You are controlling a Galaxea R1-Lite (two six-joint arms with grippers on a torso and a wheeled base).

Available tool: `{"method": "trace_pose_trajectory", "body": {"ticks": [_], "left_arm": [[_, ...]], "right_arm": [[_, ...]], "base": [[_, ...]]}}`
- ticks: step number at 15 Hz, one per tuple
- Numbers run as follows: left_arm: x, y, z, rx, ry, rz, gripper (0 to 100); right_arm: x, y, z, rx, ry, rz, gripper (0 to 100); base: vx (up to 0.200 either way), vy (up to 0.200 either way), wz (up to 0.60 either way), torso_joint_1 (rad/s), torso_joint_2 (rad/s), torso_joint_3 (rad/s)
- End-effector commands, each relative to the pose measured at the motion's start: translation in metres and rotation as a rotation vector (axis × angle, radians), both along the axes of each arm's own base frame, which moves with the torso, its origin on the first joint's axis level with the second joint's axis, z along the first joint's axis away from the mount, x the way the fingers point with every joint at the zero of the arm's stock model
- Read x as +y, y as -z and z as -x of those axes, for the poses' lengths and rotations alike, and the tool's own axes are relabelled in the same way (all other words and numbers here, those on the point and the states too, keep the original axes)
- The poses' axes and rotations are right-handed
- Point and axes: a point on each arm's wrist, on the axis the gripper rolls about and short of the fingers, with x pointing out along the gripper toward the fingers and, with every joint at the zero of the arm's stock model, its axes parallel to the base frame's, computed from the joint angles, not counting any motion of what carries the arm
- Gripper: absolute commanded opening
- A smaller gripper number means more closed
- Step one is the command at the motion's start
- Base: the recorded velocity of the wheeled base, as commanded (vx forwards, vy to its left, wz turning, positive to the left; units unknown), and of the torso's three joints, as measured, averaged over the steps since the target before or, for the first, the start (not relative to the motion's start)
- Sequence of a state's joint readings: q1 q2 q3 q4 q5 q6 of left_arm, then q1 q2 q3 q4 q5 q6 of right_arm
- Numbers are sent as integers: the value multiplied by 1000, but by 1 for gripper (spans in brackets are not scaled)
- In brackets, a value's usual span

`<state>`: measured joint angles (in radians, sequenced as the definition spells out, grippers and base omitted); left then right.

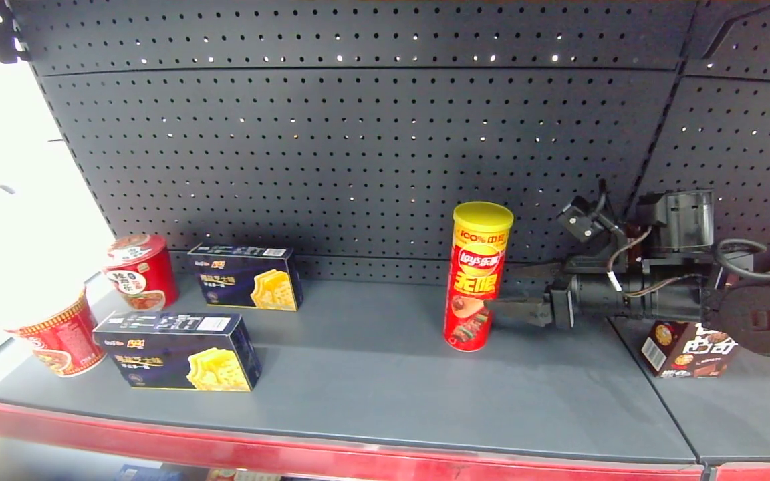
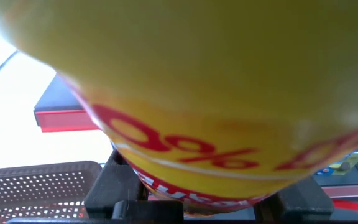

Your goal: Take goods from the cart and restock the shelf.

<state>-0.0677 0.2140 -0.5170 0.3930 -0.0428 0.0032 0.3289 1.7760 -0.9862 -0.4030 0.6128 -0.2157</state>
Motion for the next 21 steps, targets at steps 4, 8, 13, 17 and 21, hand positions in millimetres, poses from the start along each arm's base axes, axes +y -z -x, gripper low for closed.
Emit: {"method": "trace_pose_trajectory", "body": {"ticks": [4, 8, 13, 17, 21], "left_arm": [[0, 7, -1, 14, -2, -1, 0], [0, 11, 2, 7, -3, 0, 0], [0, 11, 1, 7, -3, 0, 0], [0, 13, 1, 11, -3, -1, 0], [0, 13, 2, 9, -6, 19, 0]], "right_arm": [[7, 22, -16, 44, -17, 27, 100], [10, 29, -27, 53, -29, 26, 100], [21, 46, -48, 75, -51, 27, 100], [28, 49, -52, 71, -66, 26, 100], [33, 55, -52, 85, -76, 32, 100]], "base": [[0, 0, 0, 0, 0, 0], [0, 0, 0, 0, 0, 0], [0, 0, 0, 0, 0, 0], [0, 0, 0, 0, 0, 0], [0, 0, 0, 0, 0, 0]]}}
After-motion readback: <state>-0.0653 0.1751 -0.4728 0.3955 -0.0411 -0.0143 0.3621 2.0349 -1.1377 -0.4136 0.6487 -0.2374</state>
